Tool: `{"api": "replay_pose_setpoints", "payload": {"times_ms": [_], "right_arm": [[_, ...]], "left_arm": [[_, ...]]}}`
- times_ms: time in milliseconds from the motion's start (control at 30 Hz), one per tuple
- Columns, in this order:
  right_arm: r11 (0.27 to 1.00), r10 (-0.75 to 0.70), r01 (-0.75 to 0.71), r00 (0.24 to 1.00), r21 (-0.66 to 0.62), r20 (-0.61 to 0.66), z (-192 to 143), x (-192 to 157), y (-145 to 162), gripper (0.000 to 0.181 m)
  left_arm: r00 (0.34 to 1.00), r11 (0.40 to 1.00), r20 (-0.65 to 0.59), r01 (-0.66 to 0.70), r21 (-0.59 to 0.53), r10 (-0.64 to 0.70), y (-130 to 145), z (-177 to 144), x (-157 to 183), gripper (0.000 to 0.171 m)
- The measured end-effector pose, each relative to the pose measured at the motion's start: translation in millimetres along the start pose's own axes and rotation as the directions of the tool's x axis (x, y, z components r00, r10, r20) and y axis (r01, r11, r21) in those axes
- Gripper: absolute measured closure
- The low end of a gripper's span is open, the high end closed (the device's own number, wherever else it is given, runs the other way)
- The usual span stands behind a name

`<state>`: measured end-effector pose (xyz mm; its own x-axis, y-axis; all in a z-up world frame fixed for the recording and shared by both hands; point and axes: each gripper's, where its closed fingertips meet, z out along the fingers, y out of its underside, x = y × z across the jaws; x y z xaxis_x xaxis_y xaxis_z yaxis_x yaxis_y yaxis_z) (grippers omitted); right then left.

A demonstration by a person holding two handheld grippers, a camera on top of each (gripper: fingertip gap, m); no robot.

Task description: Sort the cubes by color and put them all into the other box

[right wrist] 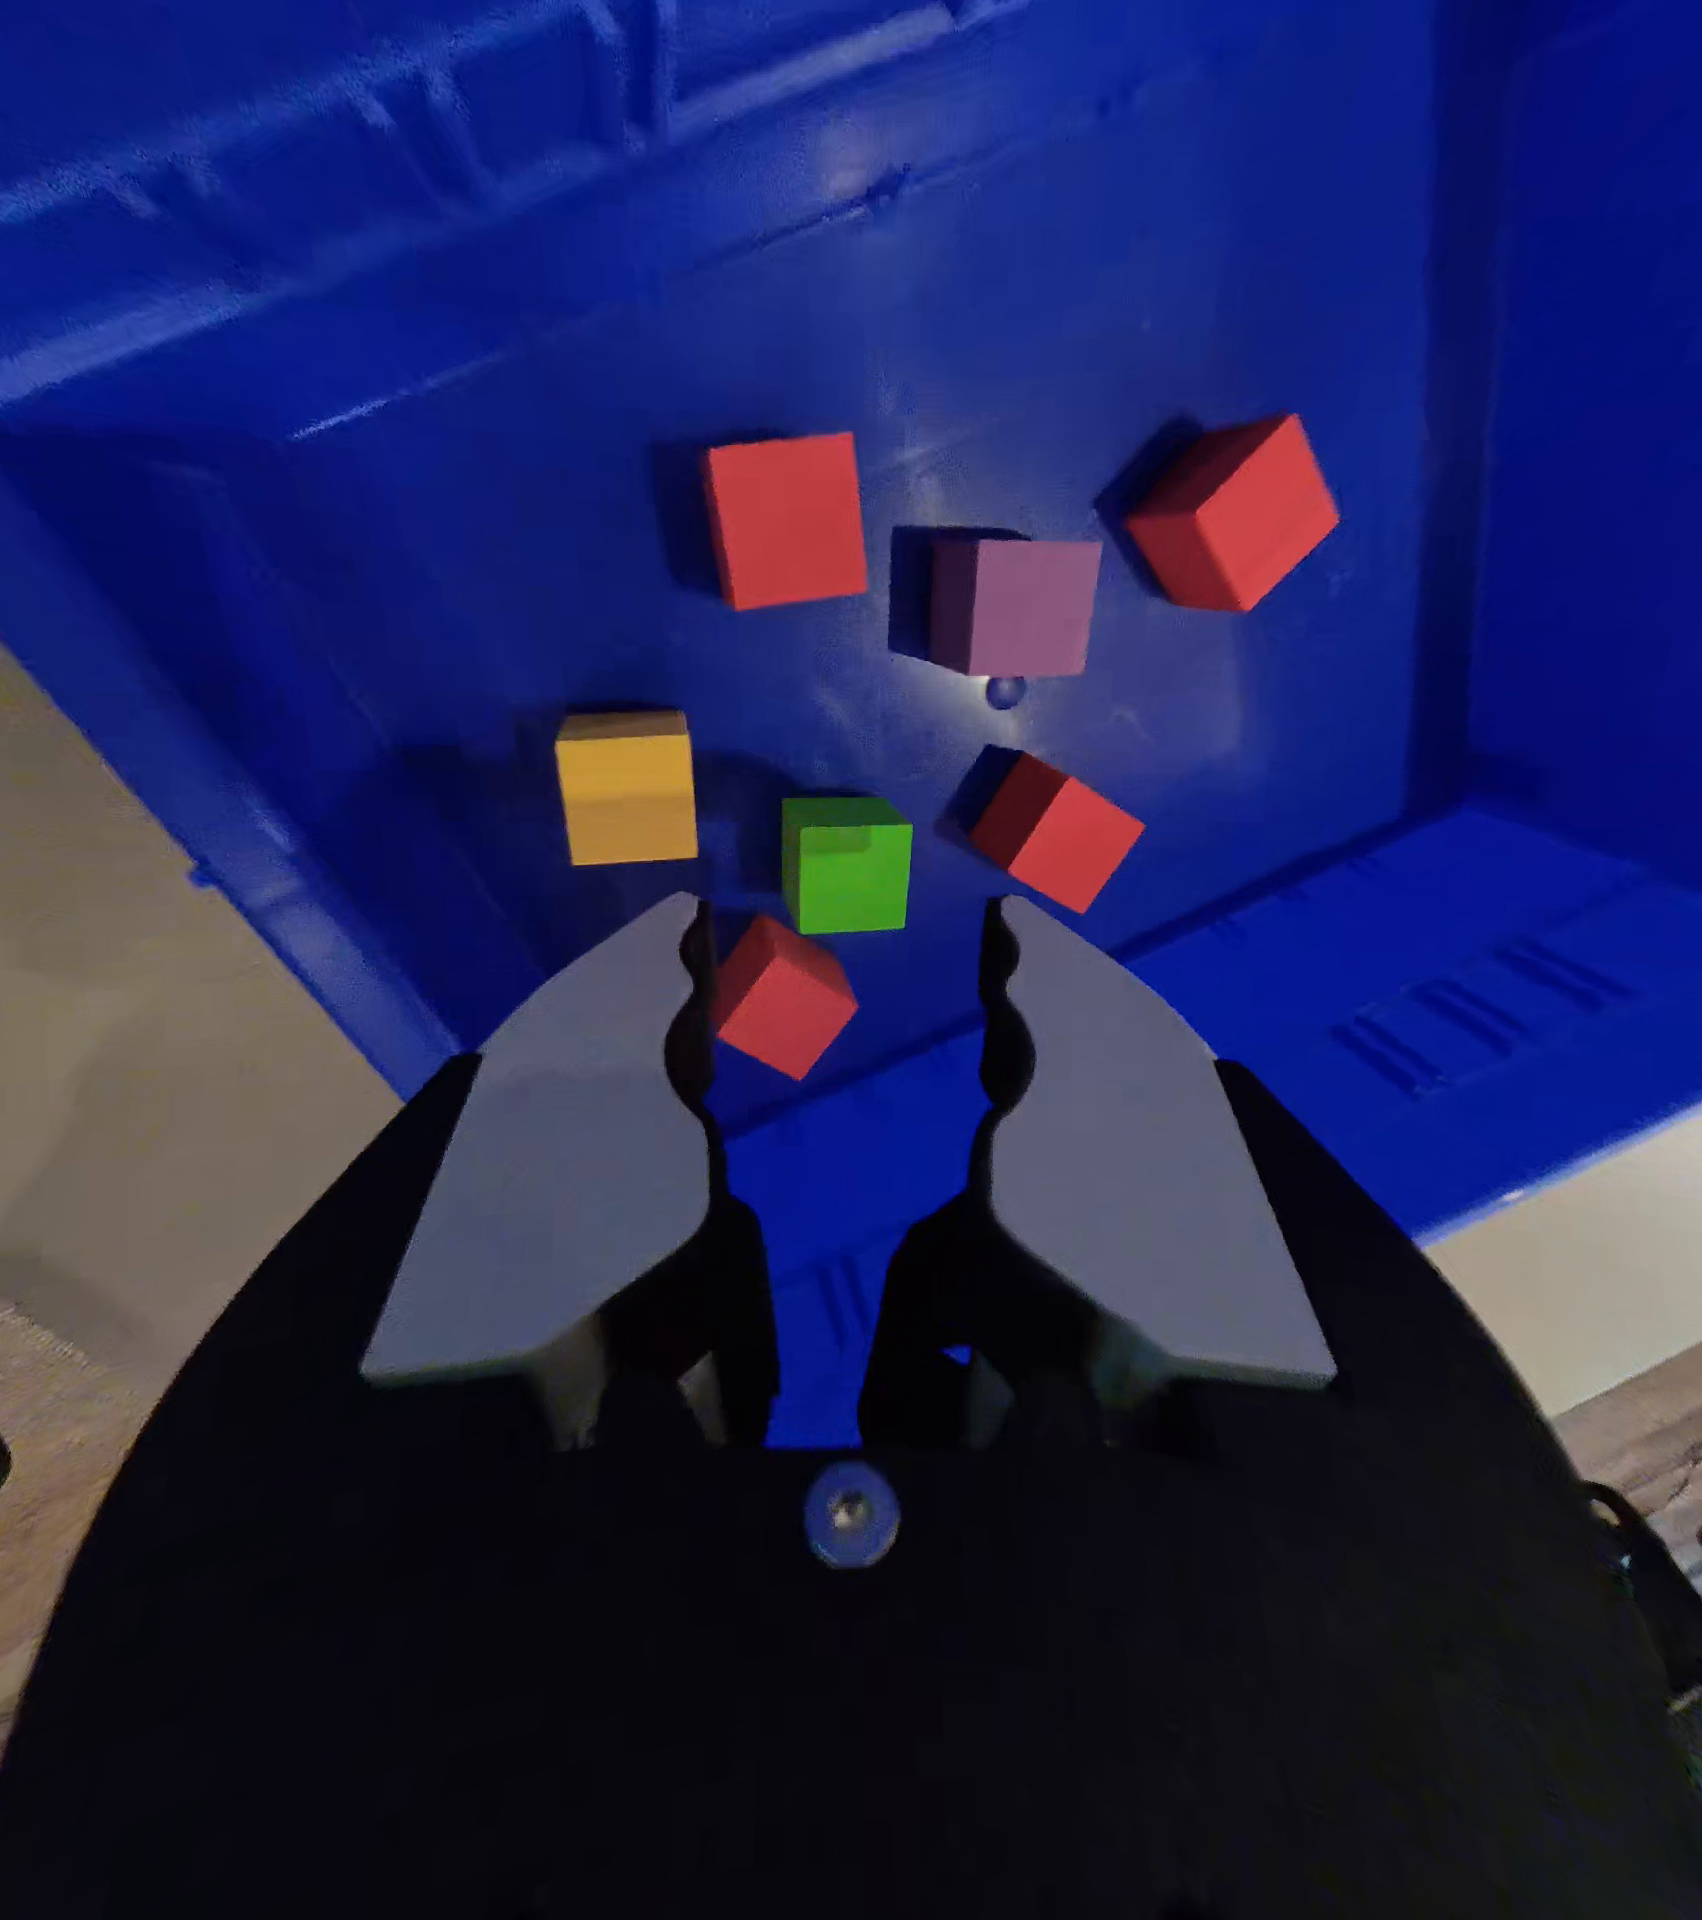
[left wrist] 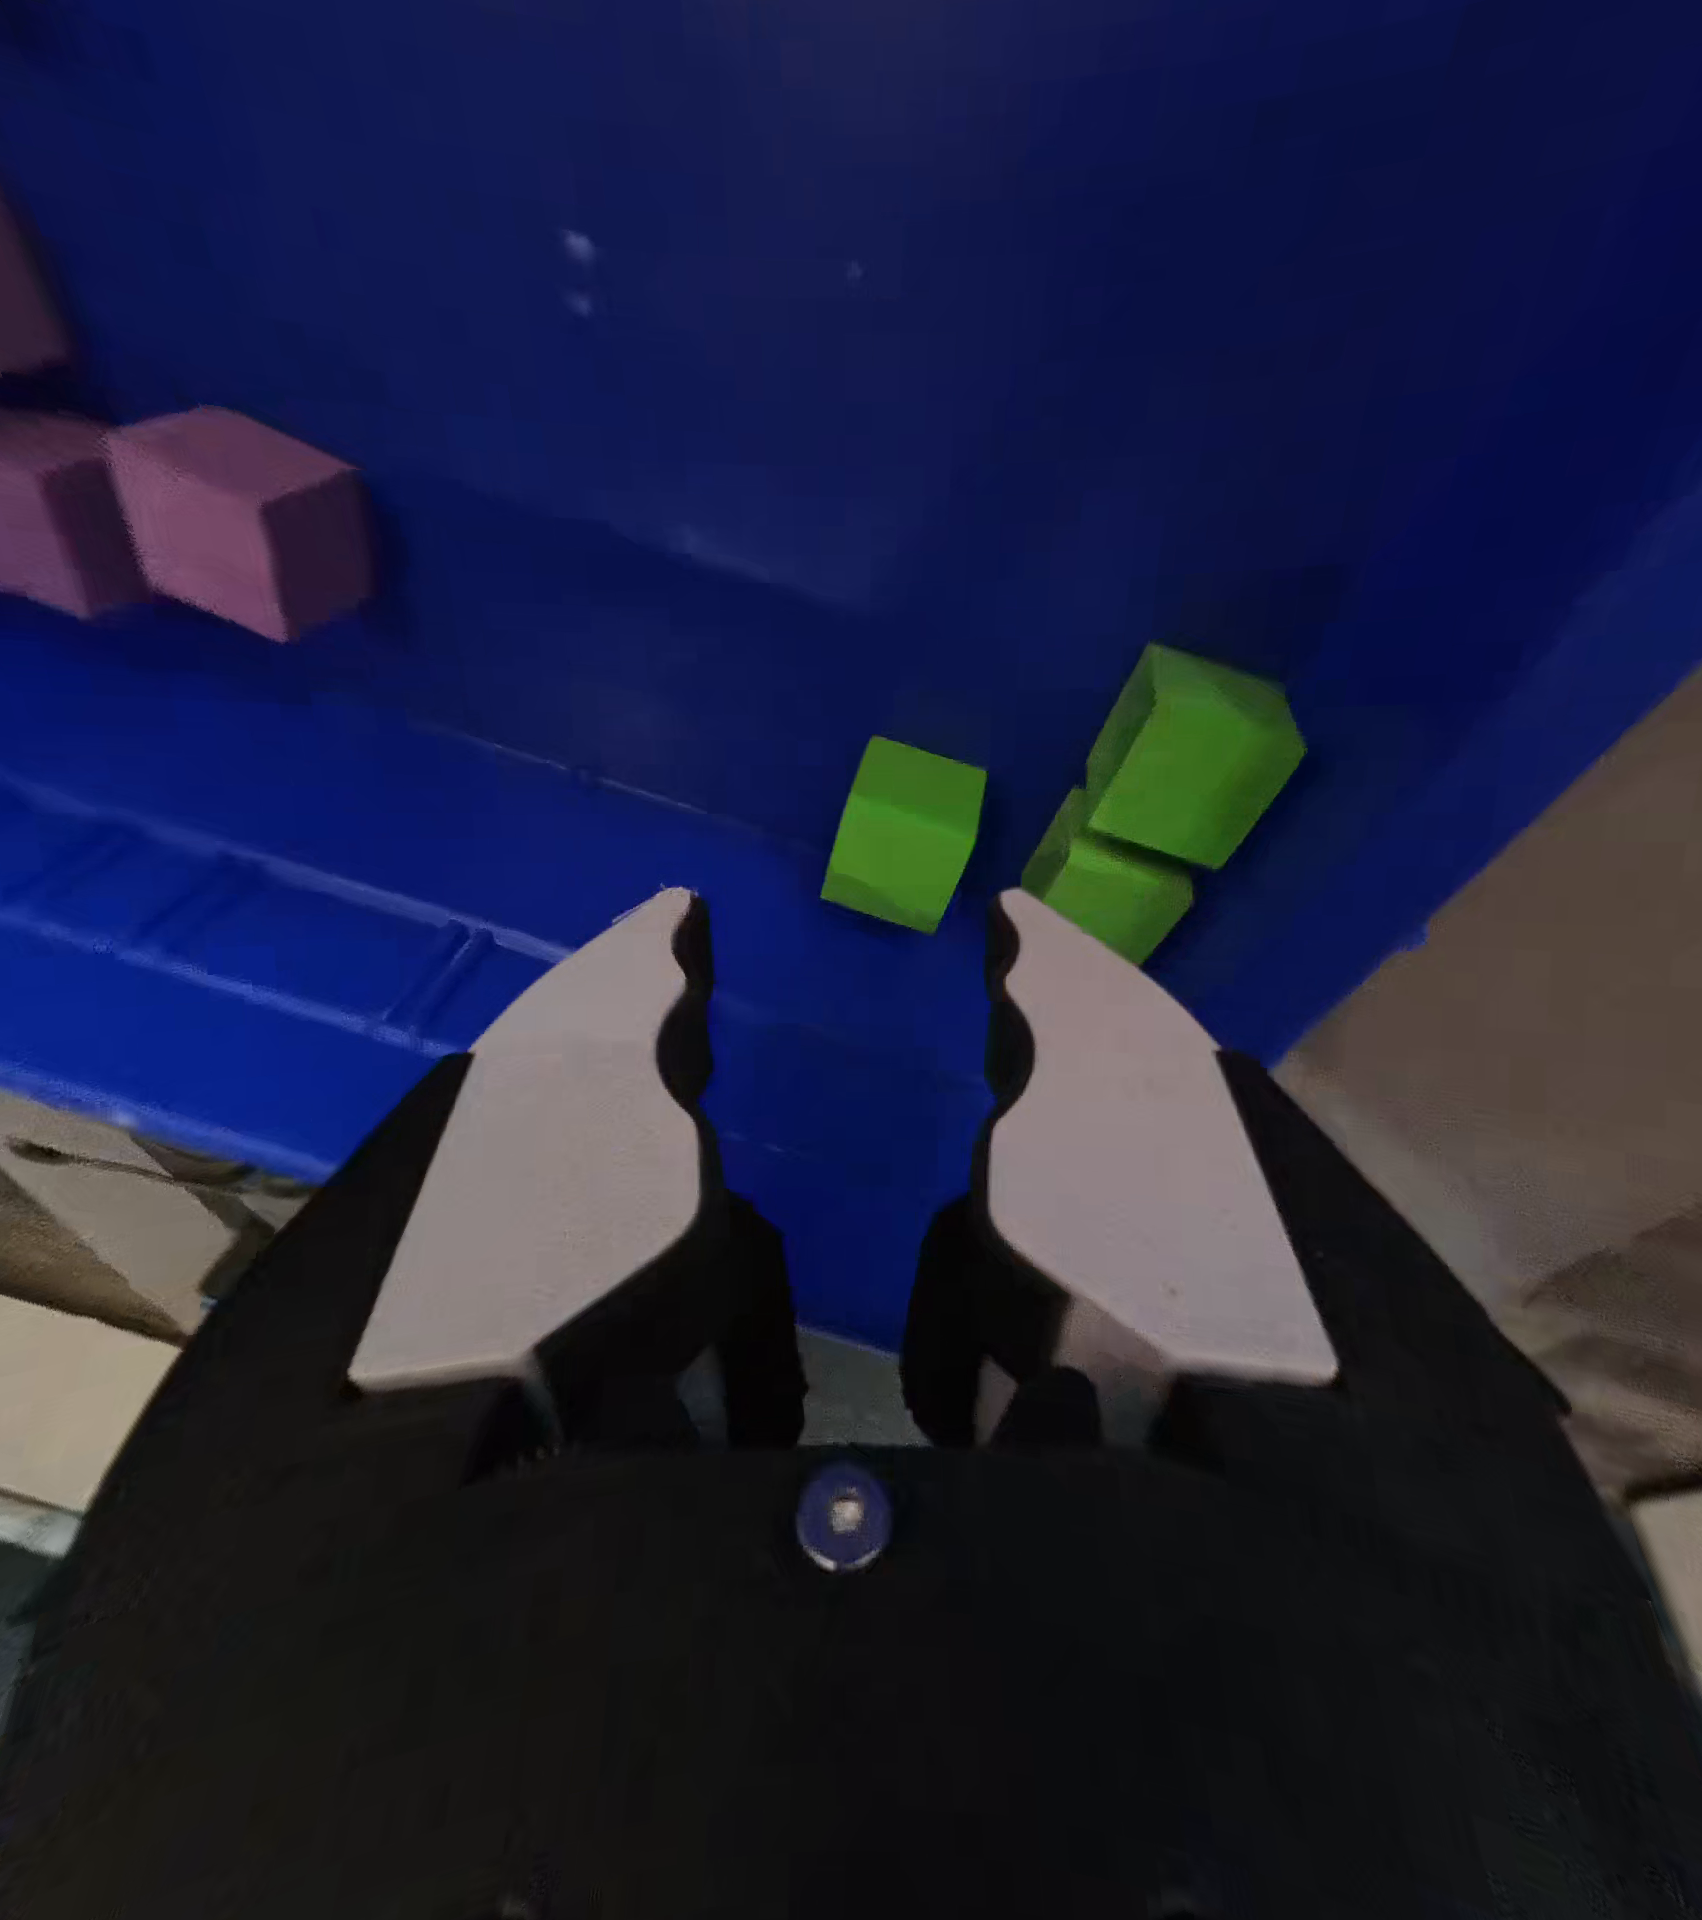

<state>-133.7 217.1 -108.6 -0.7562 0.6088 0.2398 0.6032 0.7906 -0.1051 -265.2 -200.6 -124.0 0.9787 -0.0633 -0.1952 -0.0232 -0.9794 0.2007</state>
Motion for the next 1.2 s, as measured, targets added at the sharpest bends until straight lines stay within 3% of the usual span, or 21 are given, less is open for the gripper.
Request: {"api": "replay_pose_setpoints", "payload": {"times_ms": [100,300,433,533,633,700,767,833,900,967,1033,1200], "right_arm": [[0.999,-0.005,0.006,1.000,0.038,-0.024,-7.9,-2.4,-1.4,0.132],[0.997,-0.018,0.023,0.998,0.075,-0.061,-13.8,-5.1,-4.0,0.132],[0.994,-0.027,0.036,0.996,0.108,-0.091,-21.8,-9.3,-10.0,0.133],[0.986,-0.023,0.044,0.992,0.163,-0.125,-32.0,-15.3,-17.9,0.133],[0.947,-0.033,0.087,0.983,0.308,-0.178,-48.5,-26.3,-41.4,0.133],[0.880,-0.049,0.136,0.979,0.456,-0.197,-63.0,-40.4,-68.7,0.133],[0.762,-0.093,0.229,0.964,0.606,-0.247,-79.0,-59.6,-101.1,0.133],[0.648,-0.125,0.339,0.931,0.682,-0.343,-92.0,-75.6,-129.7,0.131],[0.559,-0.156,0.439,0.889,0.704,-0.430,-101.6,-90.0,-154.8,0.127],[0.492,-0.169,0.514,0.848,0.703,-0.502,-112.4,-97.8,-176.4,0.124],[0.434,-0.194,0.535,0.841,0.725,-0.505,-122.4,-106.7,-194.8,0.123],[0.354,-0.271,0.519,0.853,0.778,-0.446,-139.1,-129.4,-223.8,0.127]], "left_arm": [[0.997,0.997,-0.061,-0.059,-0.041,0.056,1.9,7.9,6.8,0.120],[0.994,0.981,-0.037,-0.109,-0.164,0.104,11.0,28.3,1.3,0.123],[0.991,0.974,-0.043,-0.131,-0.185,0.126,10.5,31.2,1.7,0.142],[0.996,0.995,-0.055,-0.076,-0.068,0.072,-2.0,25.4,1.3,0.142],[0.978,0.970,-0.195,0.113,0.217,-0.070,-29.9,0.1,6.6,0.142],[0.906,0.848,-0.410,0.298,0.438,-0.107,-55.2,-36.6,18.0,0.142],[0.776,0.656,-0.630,0.489,0.575,-0.027,-74.6,-86.4,28.5,0.143],[0.637,0.489,-0.761,0.629,0.605,0.123,-83.1,-132.1,37.1,0.142],[0.519,0.409,-0.817,0.709,0.575,0.251,-87.4,-160.9,48.6,0.143],[0.419,0.407,-0.835,0.735,0.542,0.355,-91.5,-177.1,65.8,0.143],[0.362,0.437,-0.837,0.727,0.529,0.411,-97.1,-183.3,82.9,0.143],[0.322,0.506,-0.819,0.661,0.554,0.475,-106.0,-190.4,114.4,0.143]]}}
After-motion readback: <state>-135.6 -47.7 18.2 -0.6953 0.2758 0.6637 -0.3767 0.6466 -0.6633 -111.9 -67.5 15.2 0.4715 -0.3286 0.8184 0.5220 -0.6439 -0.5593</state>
